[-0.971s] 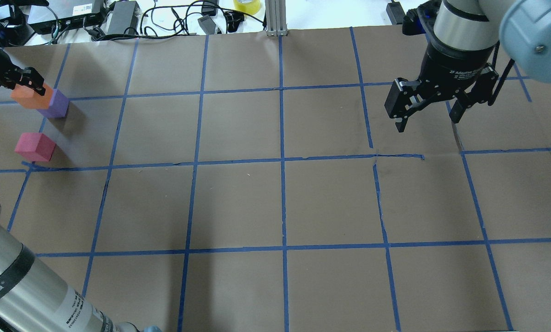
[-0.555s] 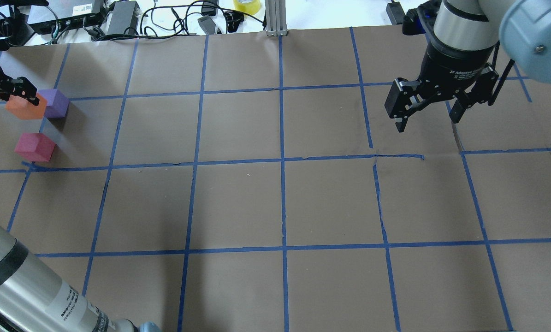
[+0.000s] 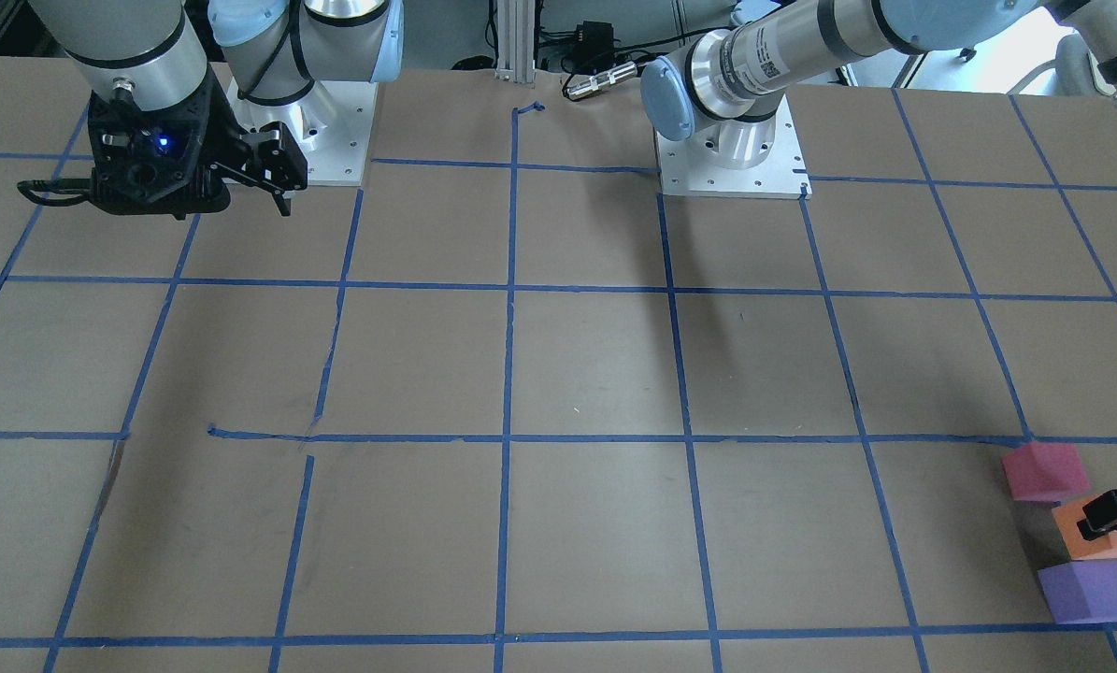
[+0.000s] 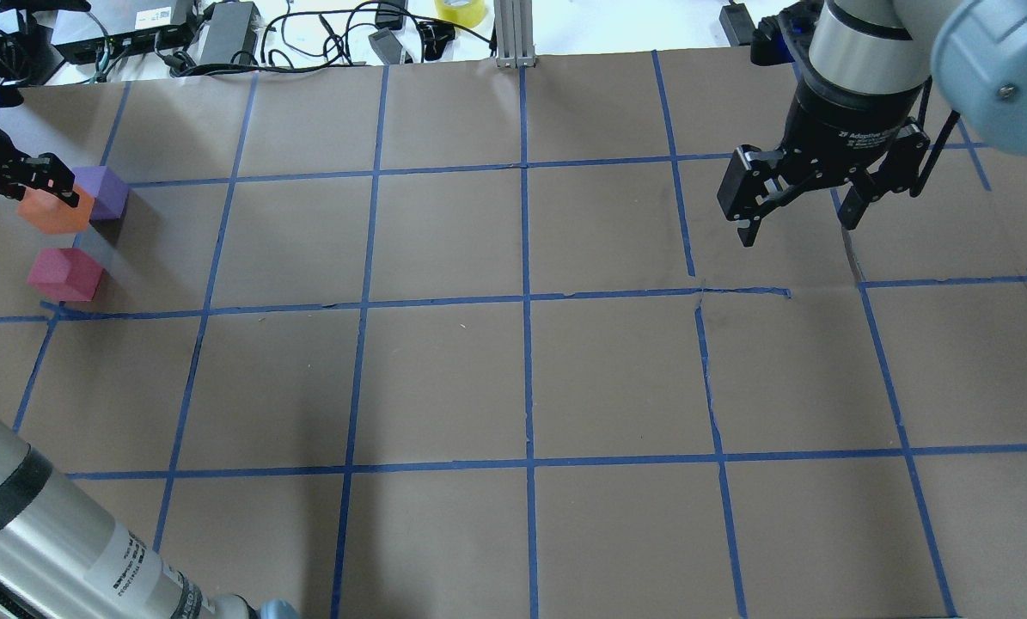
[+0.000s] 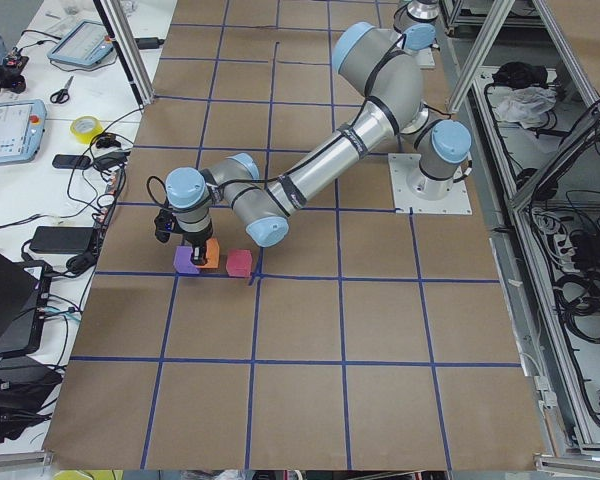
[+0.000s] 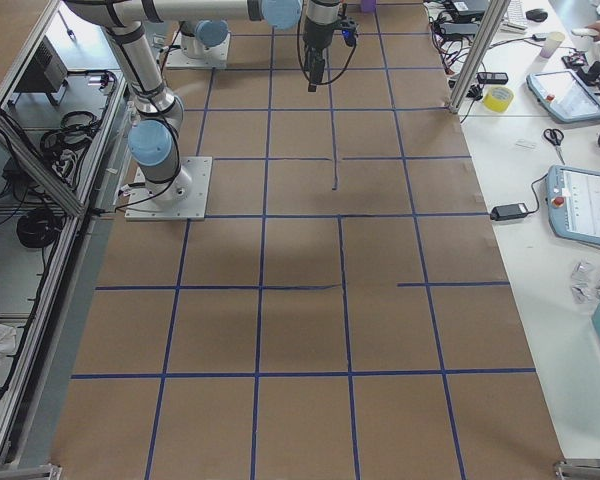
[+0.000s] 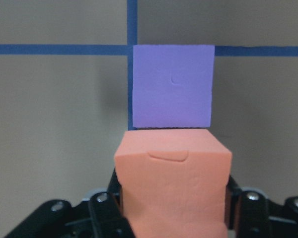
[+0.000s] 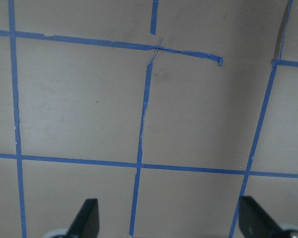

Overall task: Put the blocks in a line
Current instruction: 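Lower the orange cube between the purple and pink cubes with the left gripper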

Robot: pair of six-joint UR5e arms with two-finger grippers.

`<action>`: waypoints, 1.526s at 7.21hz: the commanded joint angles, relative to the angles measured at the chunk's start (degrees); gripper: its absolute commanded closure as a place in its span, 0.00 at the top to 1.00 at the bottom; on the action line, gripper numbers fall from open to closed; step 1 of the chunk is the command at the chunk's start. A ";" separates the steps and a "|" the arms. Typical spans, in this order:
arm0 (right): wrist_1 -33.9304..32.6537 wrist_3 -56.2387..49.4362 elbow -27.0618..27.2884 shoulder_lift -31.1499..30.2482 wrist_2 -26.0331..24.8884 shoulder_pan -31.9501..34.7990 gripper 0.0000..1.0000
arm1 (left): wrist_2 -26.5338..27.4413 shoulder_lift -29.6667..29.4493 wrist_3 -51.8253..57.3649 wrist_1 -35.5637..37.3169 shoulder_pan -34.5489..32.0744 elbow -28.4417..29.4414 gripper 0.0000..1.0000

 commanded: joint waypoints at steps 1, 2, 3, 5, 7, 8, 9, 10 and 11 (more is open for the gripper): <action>0.00 -0.07 0.00 0.00 -0.09 -0.01 1.00 | 0.11 -0.55 0.24 0.26 0.05 -0.88 0.40; 0.00 -0.07 0.00 0.09 -0.09 -0.01 1.00 | 0.19 -0.64 0.33 0.70 0.05 -1.67 0.40; 0.00 -0.07 0.00 0.09 -0.09 -0.01 1.00 | 0.37 -1.08 0.41 0.88 0.05 -1.94 0.40; -0.09 -0.07 0.00 0.09 -0.09 -0.01 1.00 | 0.37 -1.96 0.50 1.75 -0.04 -2.12 0.40; -0.09 -0.07 0.00 0.09 -0.26 -0.01 1.00 | 0.37 -2.58 0.59 2.54 -0.04 -2.20 0.40; -0.09 -0.07 0.00 0.09 -0.35 -0.01 1.00 | 0.37 -2.67 0.68 2.72 0.05 -2.20 0.40; -0.09 -0.07 0.00 0.17 -0.44 -0.01 1.00 | 0.37 -2.84 1.37 2.81 0.05 -2.20 0.40; -0.09 -0.07 0.00 0.09 -0.53 -0.01 1.00 | 0.37 -2.84 2.16 3.42 0.05 -2.29 0.40; 0.00 -0.07 0.00 0.09 -0.61 -0.01 1.00 | 0.37 -2.84 2.69 3.43 0.05 -2.29 0.40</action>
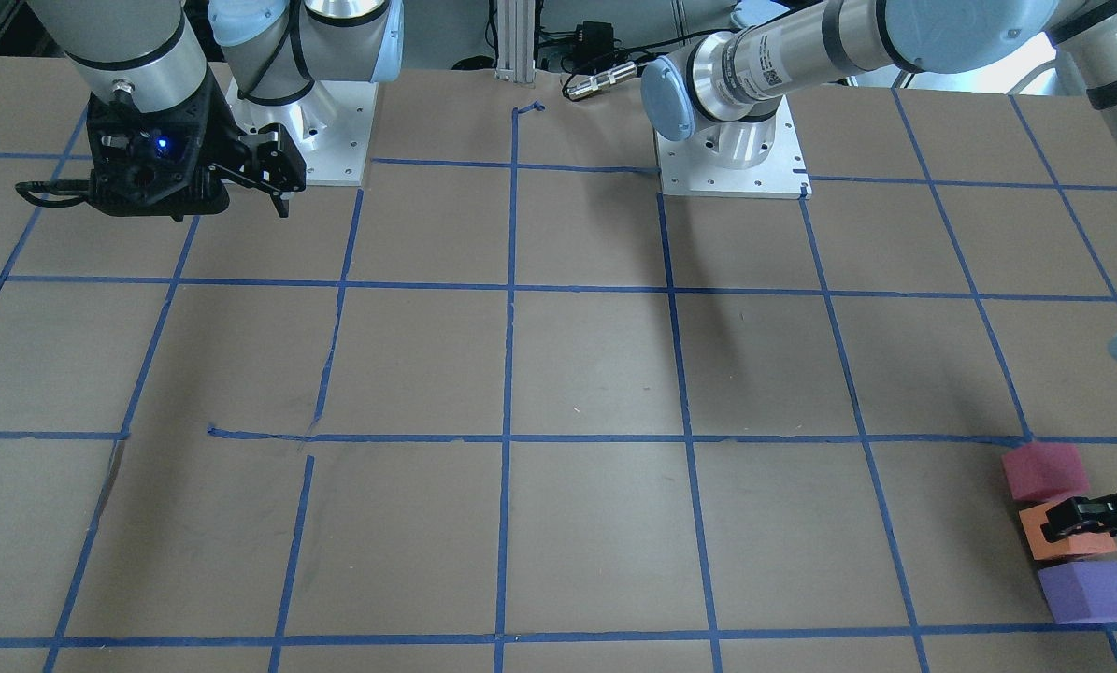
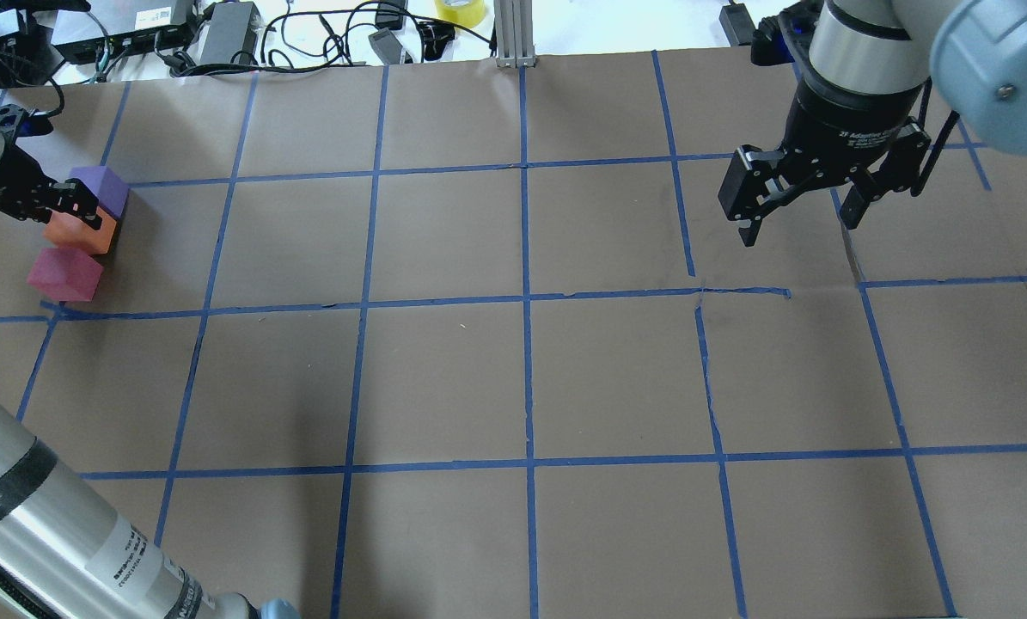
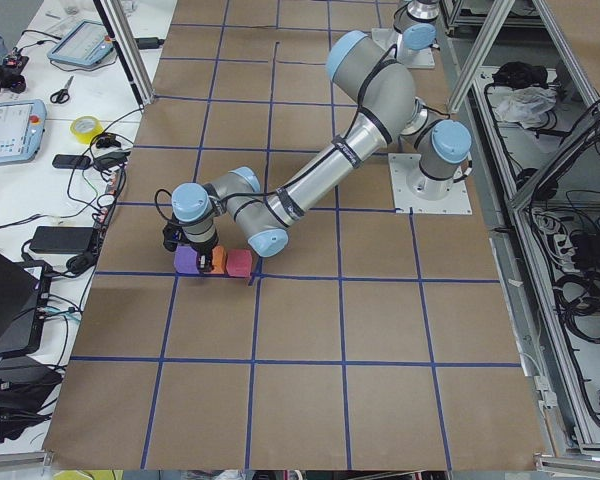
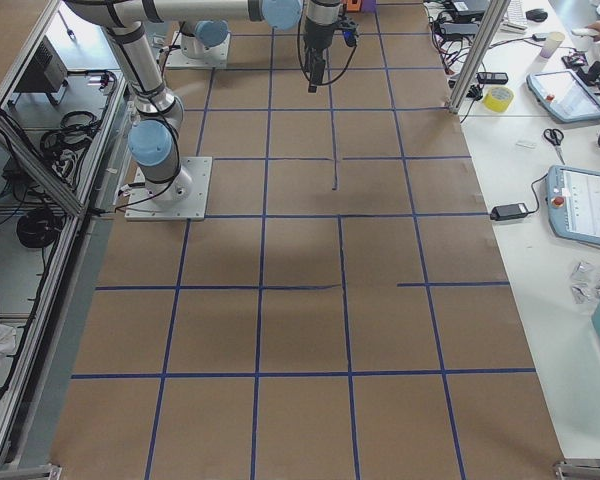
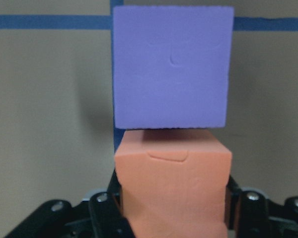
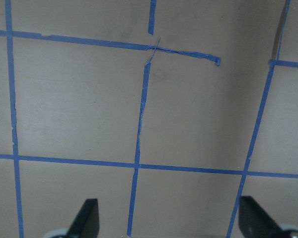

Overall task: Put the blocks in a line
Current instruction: 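Lower the orange cube between the purple and pink cubes with the left gripper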

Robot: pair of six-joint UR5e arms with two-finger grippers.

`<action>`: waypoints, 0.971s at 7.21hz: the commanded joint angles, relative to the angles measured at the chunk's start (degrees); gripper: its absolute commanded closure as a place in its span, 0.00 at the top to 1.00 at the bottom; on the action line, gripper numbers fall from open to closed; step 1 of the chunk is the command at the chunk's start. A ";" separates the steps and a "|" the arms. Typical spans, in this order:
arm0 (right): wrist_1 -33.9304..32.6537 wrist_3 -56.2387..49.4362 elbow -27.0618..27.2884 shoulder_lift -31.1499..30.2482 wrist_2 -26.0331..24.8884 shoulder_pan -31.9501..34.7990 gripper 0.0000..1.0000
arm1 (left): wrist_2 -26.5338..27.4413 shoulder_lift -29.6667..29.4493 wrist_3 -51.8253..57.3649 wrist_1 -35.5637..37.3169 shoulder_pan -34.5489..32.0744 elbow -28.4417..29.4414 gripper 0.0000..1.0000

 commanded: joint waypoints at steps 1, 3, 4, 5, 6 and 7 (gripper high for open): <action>0.07 0.00 0.00 -0.02 -0.11 0.00 1.00 | 0.00 -0.04 0.83 0.31 0.00 -0.03 0.41; -0.88 0.00 0.00 0.15 -0.11 -0.09 1.00 | 0.09 -0.04 1.18 0.40 0.00 -0.12 0.42; -0.89 0.00 0.00 0.07 -0.20 -0.09 1.00 | 0.17 -0.30 1.18 0.49 0.00 -0.12 0.42; -0.89 0.26 0.00 0.07 -0.11 -0.17 1.00 | 0.18 -0.73 1.27 1.79 0.00 -0.12 0.42; -1.07 0.09 0.00 0.07 -0.20 -0.18 1.00 | 0.18 -0.39 1.18 1.81 0.00 -0.47 0.44; -1.07 0.00 -0.09 0.07 -0.20 -0.61 1.00 | 0.18 -0.21 1.18 2.33 0.00 -1.52 0.44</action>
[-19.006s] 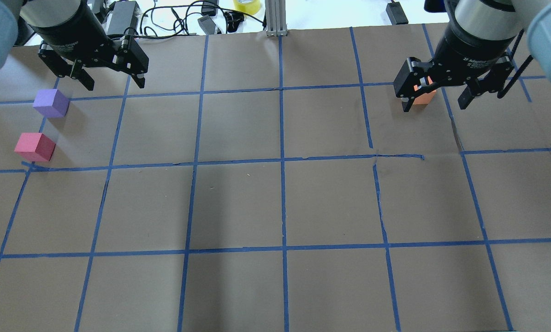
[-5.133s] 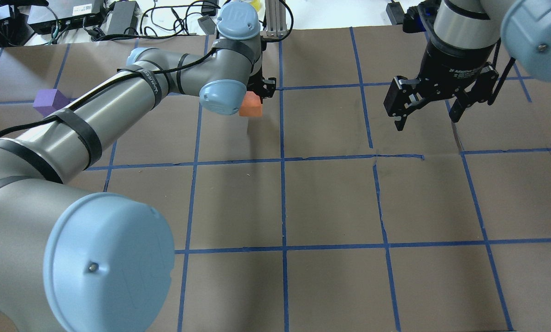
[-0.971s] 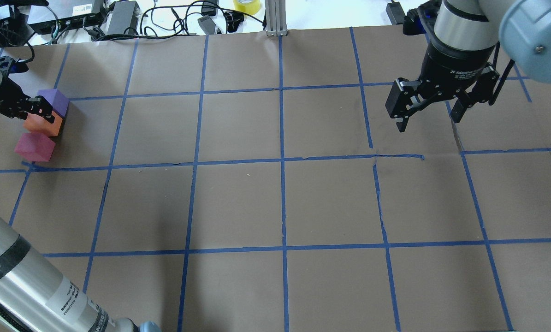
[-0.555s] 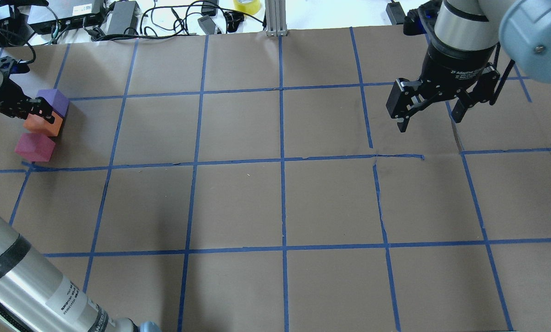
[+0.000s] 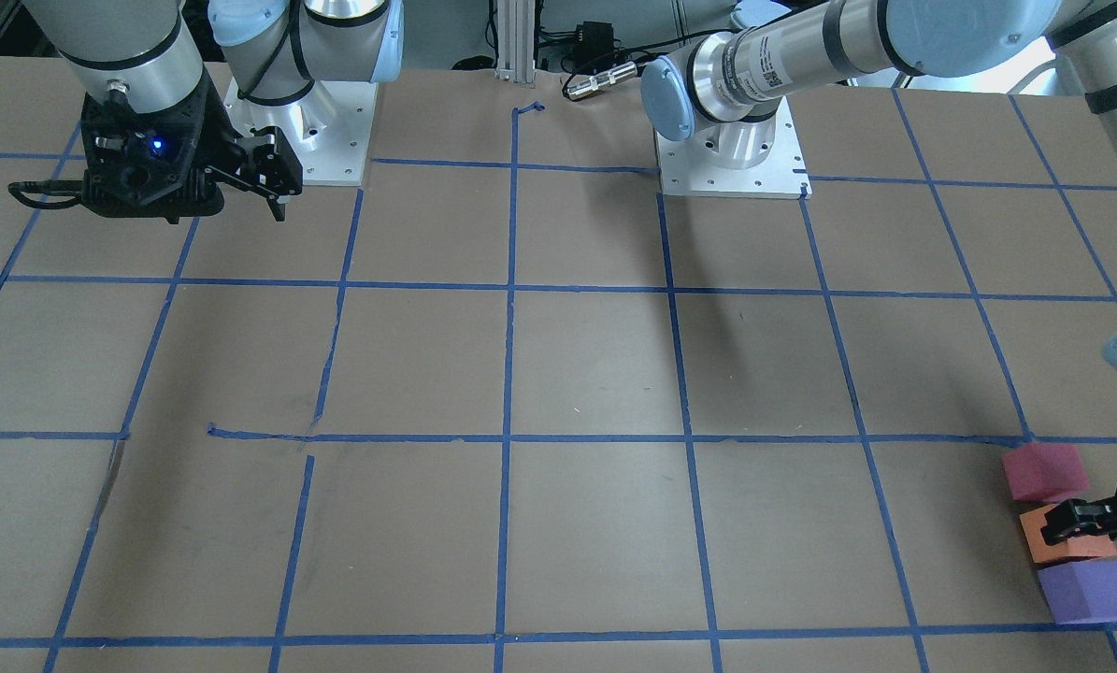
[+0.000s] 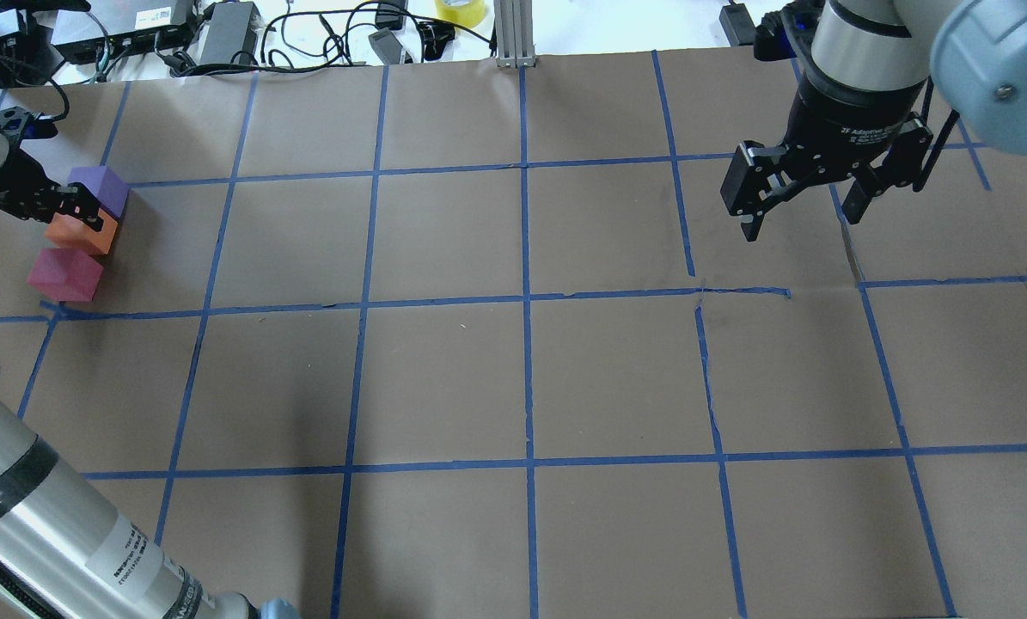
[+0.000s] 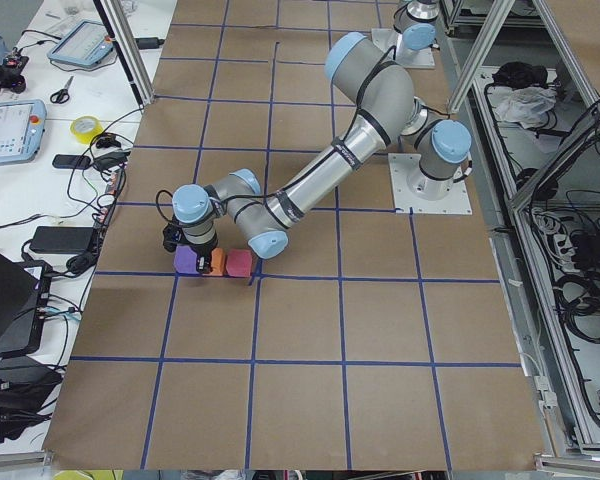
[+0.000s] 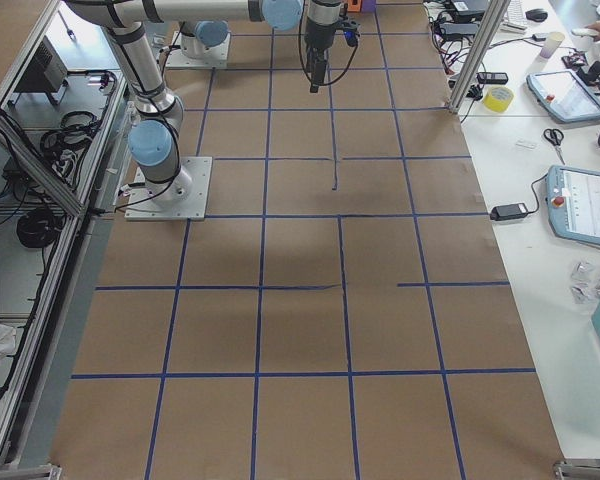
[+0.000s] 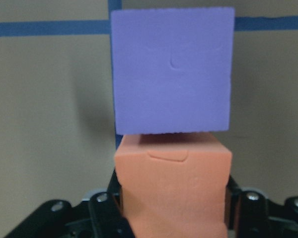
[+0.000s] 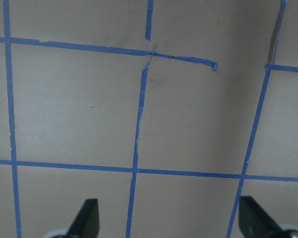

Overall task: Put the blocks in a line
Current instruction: 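Nudge the orange cube against the purple cube and open the left gripper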

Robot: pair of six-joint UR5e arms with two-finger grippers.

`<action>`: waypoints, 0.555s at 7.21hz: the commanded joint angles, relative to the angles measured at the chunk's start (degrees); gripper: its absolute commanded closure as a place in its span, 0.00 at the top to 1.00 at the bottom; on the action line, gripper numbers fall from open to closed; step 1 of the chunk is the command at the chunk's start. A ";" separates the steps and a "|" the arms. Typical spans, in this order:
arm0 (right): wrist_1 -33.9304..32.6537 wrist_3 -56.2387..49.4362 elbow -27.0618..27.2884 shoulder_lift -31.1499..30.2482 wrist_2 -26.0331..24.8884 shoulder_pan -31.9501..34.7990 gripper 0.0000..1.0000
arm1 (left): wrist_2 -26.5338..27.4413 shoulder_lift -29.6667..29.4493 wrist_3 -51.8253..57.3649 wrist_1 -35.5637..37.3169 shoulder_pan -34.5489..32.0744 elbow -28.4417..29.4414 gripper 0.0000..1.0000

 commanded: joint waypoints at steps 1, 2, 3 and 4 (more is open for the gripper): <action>-0.16 -0.10 -0.07 -0.01 -0.02 -0.69 1.00 | 0.00 0.00 0.07 2.05 0.00 -1.54 0.60; -0.07 -0.01 -0.07 -0.01 0.15 -0.69 1.00 | -0.08 0.00 -0.02 2.15 0.00 -2.59 1.00; -0.07 -0.10 -0.07 -0.01 0.07 -0.69 1.00 | 0.00 0.44 0.50 2.15 0.00 -3.03 1.00; -0.07 -0.10 -0.07 0.08 0.06 -0.78 1.00 | 0.09 0.53 0.77 2.24 0.09 -2.95 1.00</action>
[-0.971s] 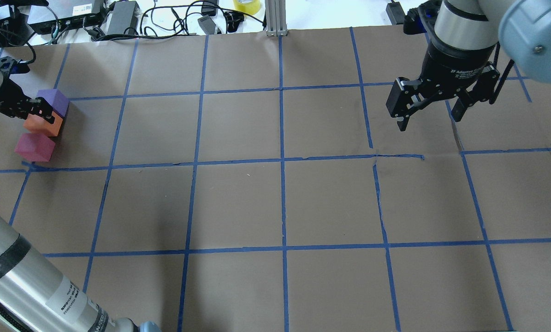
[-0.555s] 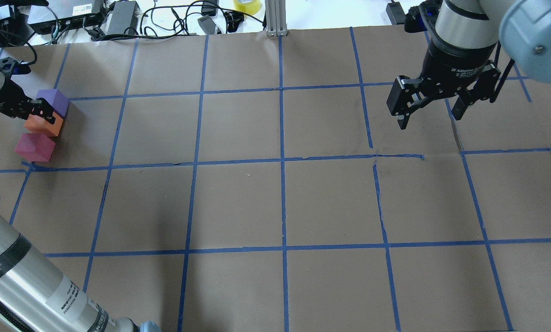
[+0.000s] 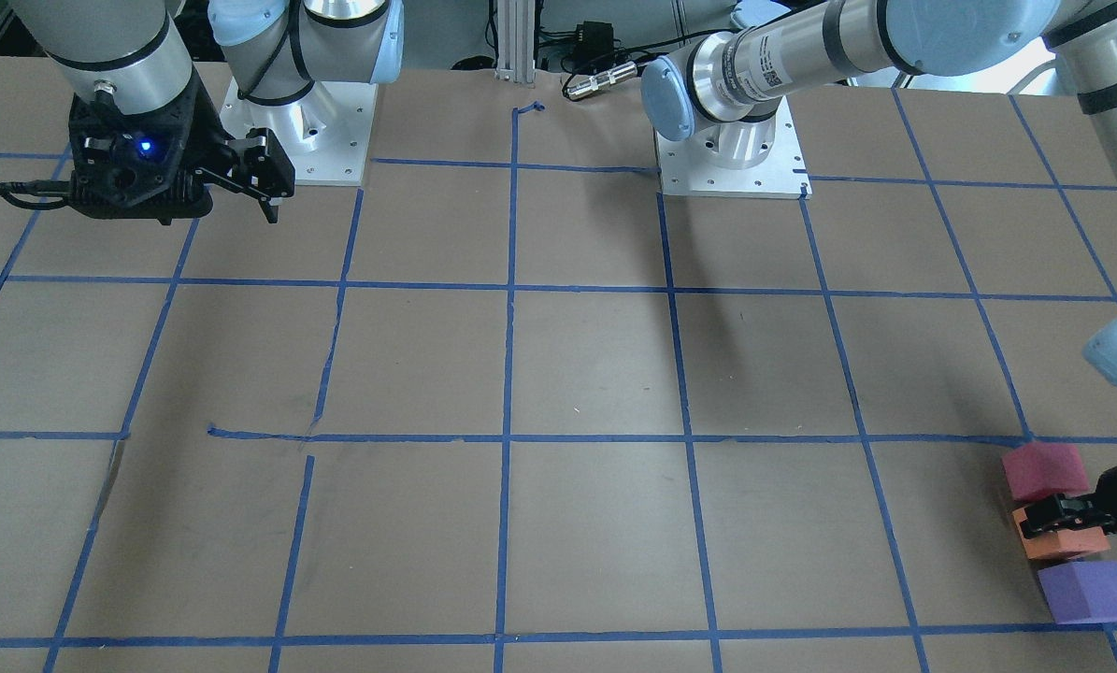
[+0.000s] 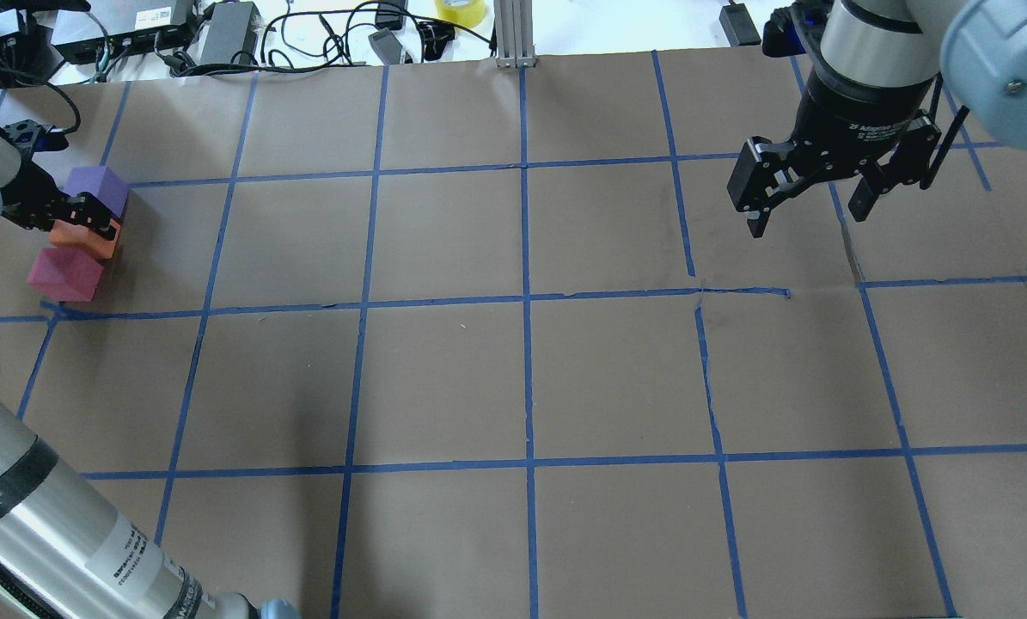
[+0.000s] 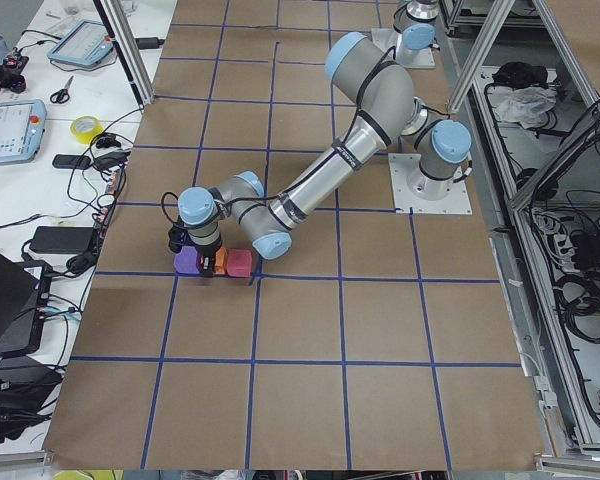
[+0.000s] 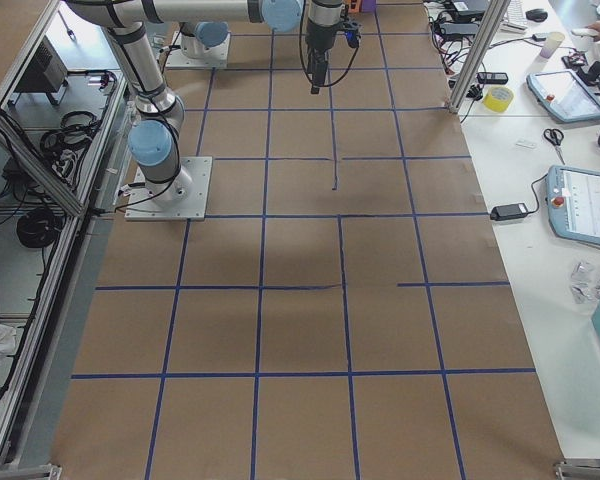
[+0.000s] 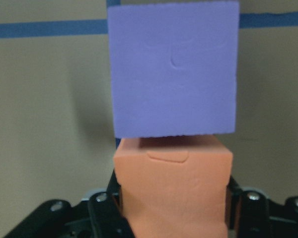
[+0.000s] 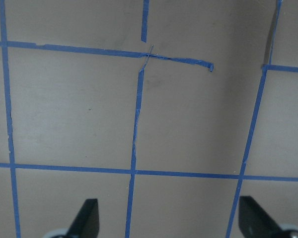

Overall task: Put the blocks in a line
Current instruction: 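Nudge the orange cube against the purple cube and open the left gripper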

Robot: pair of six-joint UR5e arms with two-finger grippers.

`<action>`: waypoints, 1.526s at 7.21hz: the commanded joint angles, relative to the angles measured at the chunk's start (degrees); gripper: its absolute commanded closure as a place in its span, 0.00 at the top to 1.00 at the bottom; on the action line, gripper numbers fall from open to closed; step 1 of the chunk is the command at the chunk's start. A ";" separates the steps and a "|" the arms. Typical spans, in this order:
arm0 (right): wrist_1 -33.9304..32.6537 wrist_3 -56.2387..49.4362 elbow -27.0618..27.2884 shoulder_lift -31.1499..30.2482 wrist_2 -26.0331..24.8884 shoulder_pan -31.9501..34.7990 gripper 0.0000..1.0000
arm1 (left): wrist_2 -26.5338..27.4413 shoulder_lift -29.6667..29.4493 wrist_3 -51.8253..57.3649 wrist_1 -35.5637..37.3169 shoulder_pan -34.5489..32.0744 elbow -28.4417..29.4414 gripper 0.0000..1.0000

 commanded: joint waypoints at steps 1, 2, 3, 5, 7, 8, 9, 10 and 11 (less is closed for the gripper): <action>-0.08 0.06 0.00 -0.02 0.08 -0.09 1.00 | 0.35 0.56 0.62 0.15 0.07 -0.25 1.00; -0.08 0.06 0.00 -0.02 -0.01 -0.09 1.00 | 1.13 0.65 0.97 0.15 0.07 0.19 1.00; -0.08 0.06 0.09 -0.02 -0.01 -0.09 1.00 | 1.23 0.65 0.98 0.15 0.07 0.45 1.00; -0.08 -0.02 0.00 -0.02 -0.01 -0.09 1.00 | 1.23 0.73 1.50 1.98 0.07 0.72 1.00; -0.08 -0.02 0.00 -0.02 0.16 -0.09 1.00 | 1.14 0.82 1.51 2.26 0.07 0.37 1.00; -0.08 0.32 0.00 -0.02 0.51 -0.09 1.00 | 1.14 1.26 1.33 2.26 0.07 0.02 1.00; -0.08 0.24 0.00 -0.02 0.69 -0.09 1.00 | 0.79 1.96 1.24 2.08 0.07 0.62 1.00; -0.08 0.24 0.00 -0.02 0.78 -0.09 1.00 | 0.70 3.36 0.98 1.38 0.07 0.54 1.00; -0.08 0.24 0.00 -0.02 0.69 -0.09 1.00 | 0.70 5.55 0.89 -0.71 -0.45 0.37 1.00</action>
